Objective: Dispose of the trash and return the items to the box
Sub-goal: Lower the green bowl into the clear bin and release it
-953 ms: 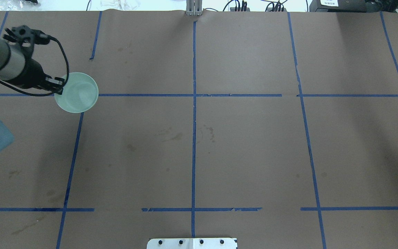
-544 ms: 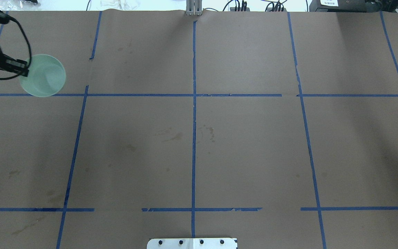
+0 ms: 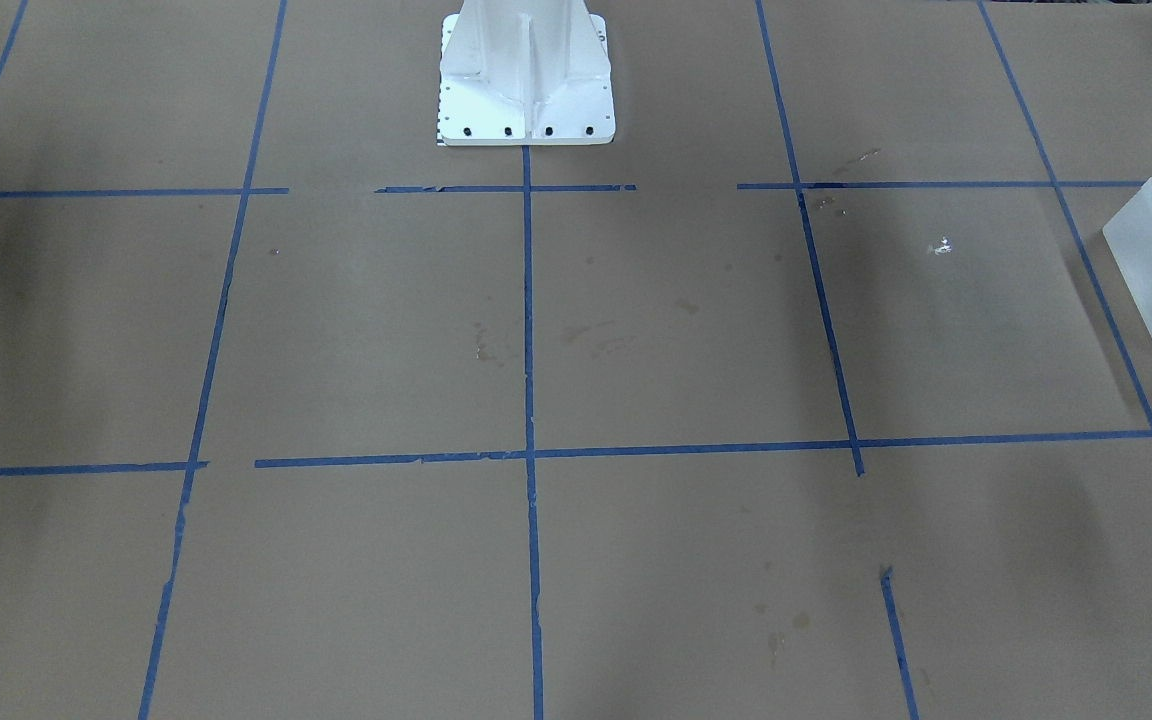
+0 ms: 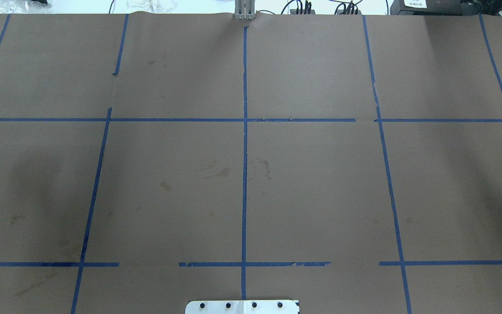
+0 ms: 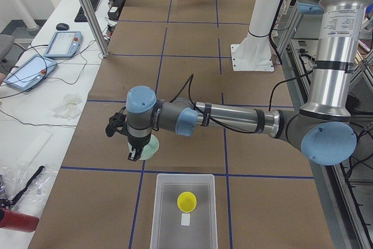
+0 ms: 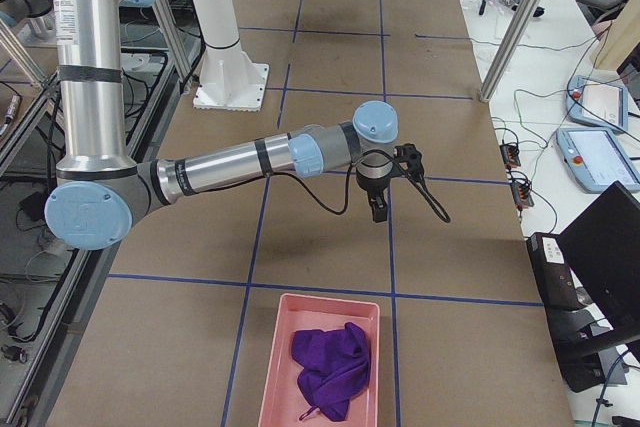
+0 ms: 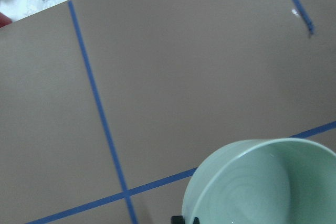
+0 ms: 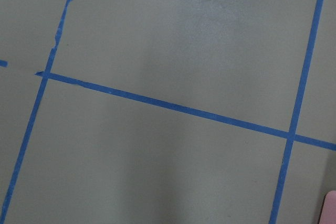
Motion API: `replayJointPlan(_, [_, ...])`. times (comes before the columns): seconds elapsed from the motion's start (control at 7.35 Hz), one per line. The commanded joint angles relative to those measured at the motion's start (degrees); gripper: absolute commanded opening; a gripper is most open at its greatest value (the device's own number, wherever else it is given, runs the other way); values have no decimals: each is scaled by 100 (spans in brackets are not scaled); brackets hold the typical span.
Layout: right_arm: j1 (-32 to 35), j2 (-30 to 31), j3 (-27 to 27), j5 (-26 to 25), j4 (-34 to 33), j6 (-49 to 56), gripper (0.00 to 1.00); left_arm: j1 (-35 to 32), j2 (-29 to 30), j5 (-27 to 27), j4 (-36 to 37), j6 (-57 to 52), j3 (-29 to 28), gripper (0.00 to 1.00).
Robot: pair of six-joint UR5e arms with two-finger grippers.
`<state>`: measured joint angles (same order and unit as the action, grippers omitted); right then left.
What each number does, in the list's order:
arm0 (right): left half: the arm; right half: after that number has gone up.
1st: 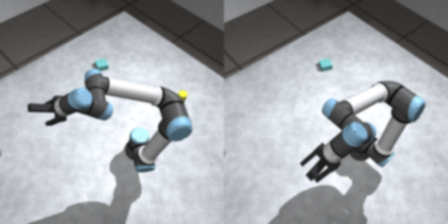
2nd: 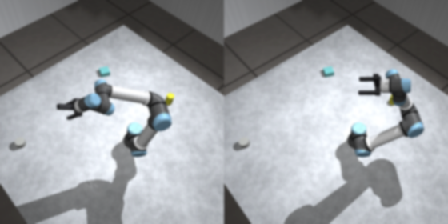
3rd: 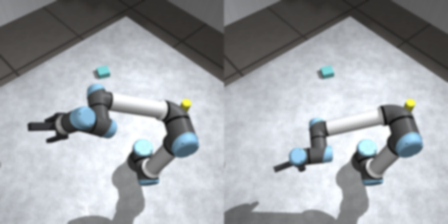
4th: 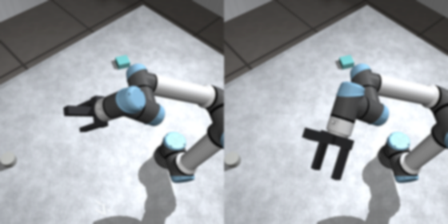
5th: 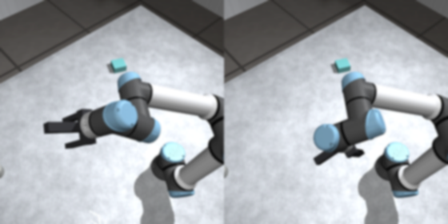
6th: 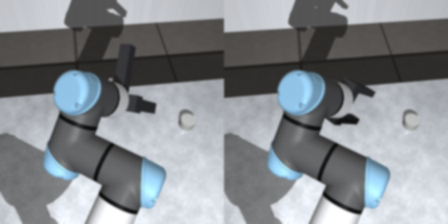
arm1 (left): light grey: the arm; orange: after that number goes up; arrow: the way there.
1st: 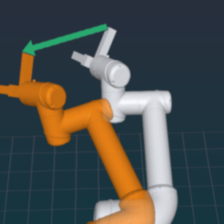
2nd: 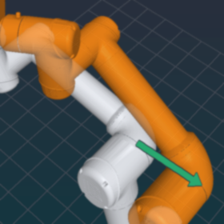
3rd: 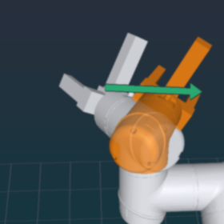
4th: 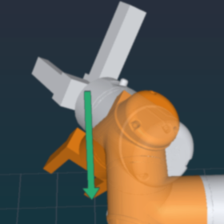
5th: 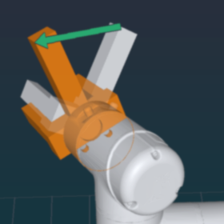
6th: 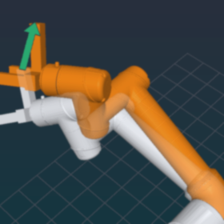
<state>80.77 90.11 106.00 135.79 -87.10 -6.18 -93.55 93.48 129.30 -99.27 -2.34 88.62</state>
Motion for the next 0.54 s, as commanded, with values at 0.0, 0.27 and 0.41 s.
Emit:
replayJointPlan(0.0, [0,6,0,-9,0,12,100,-454,-425,96,-22,554,-363,0])
replayJointPlan(0.27, [0,-29,9,-35,0,21,100,-811,-708,113,-101,735,-922,0])
replayJointPlan(0.41, [0,-29,17,-114,0,38,100,-1023,-752,113,-301,726,-1265,0])
